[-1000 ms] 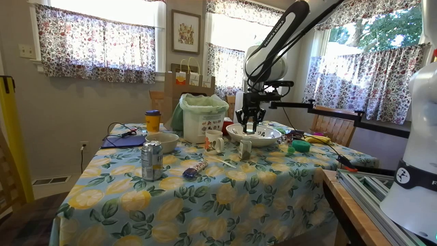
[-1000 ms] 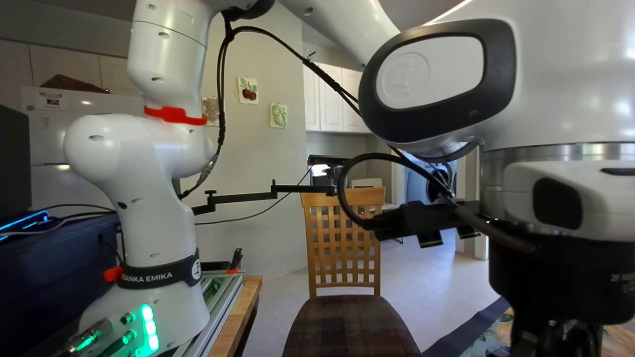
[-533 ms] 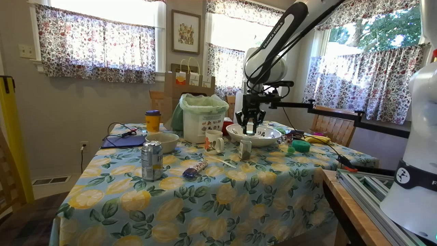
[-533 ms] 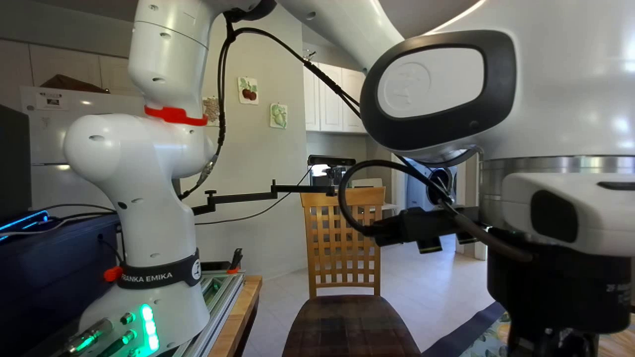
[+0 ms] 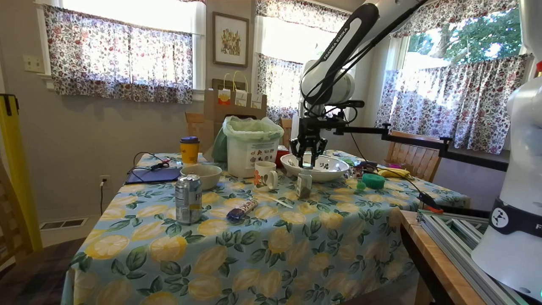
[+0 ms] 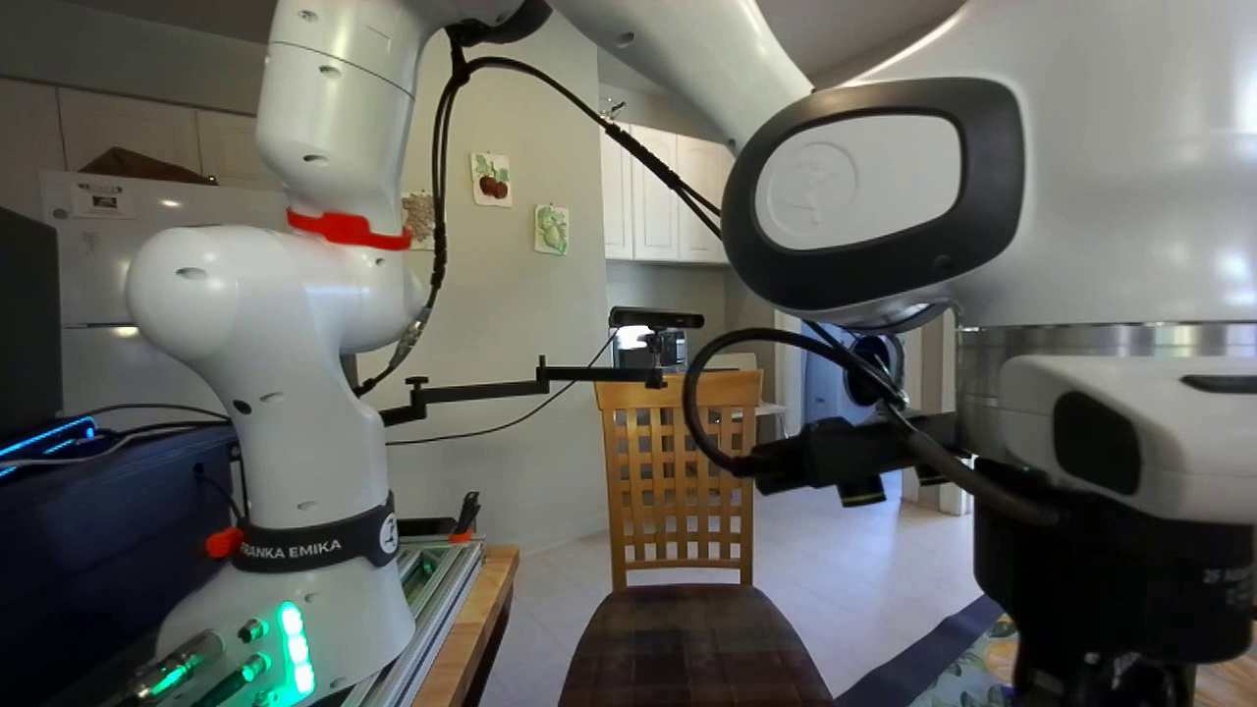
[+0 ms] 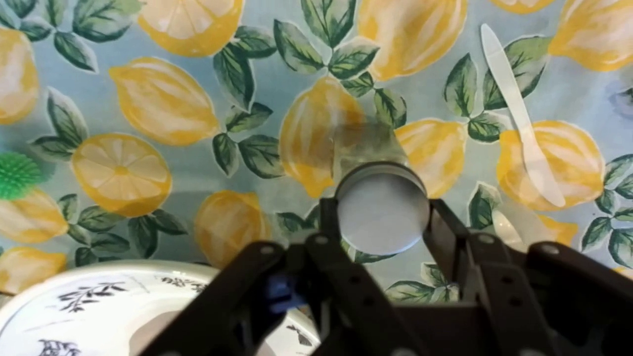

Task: Place the lid on the glass jar.

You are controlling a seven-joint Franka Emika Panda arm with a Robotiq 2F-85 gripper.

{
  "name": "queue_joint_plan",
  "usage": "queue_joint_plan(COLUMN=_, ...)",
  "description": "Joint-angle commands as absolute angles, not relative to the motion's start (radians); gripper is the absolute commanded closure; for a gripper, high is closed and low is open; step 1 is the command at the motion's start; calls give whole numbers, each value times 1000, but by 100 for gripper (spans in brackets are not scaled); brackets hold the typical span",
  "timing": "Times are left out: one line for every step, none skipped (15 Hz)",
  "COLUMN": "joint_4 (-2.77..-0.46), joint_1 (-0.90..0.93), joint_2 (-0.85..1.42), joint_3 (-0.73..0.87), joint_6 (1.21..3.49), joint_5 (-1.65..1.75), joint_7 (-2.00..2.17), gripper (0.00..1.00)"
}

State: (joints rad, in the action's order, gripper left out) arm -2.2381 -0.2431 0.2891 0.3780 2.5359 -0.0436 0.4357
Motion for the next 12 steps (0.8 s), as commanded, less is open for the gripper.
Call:
queue_joint_plan(joint_4=-2212, joint_1=-256, joint_2=314, joint_3=371, joint_6=2541, joint_5=-74, joint_7=442, gripper=78)
queue_joint_plan(joint_4=-2211, joint_1=-256, joint_2=315, joint_3=372, joint_6=2541, joint_5=-74, joint_7=444, gripper=78)
queue_joint_plan(joint_4=-2211, joint_1=-256, joint_2=316, joint_3=372, joint_6=2541, joint_5=-75, joint_7=445, gripper=78)
queue_joint_plan(joint_4=-2210, joint_1=-256, joint_2=319, joint_3=373, joint_6=2543, joint_5=-73, joint_7=448, gripper=78)
queue_joint_plan(joint_4=-2208, joint_1=-256, joint_2=322, joint_3=374, joint_6=2544, joint_5=-72, joint_7=451, gripper=78)
queue_joint_plan(joint_4=-2204, joint_1=-257, joint_2=326, joint_3=374, joint_6=2544, joint_5=-75, joint_7=454, gripper=78)
queue_joint_plan(joint_4=-2200, joint_1=-258, joint_2=329, joint_3=374, joint_6=2543, joint_5=-77, joint_7=457, gripper=78)
queue_joint_plan(joint_4=-2197, joint_1=-258, joint_2=331, joint_3=375, joint_6=2544, joint_5=-77, joint_7=460, gripper=78)
queue_joint_plan(joint_4=-2194, joint_1=-259, joint_2=333, joint_3=374, joint_6=2543, joint_5=-78, joint_7=461, gripper=78)
queue_joint_plan(joint_4=-2188, joint_1=-259, joint_2=336, joint_3=374, joint_6=2542, joint_5=-78, joint_7=464, gripper=78)
queue_joint_plan(joint_4=-2183, joint_1=-258, joint_2=340, joint_3=374, joint_6=2542, joint_5=-78, joint_7=467, gripper=78)
queue_joint_plan(joint_4=-2177, joint_1=-258, joint_2=343, joint_3=374, joint_6=2540, joint_5=-79, joint_7=469, gripper=78)
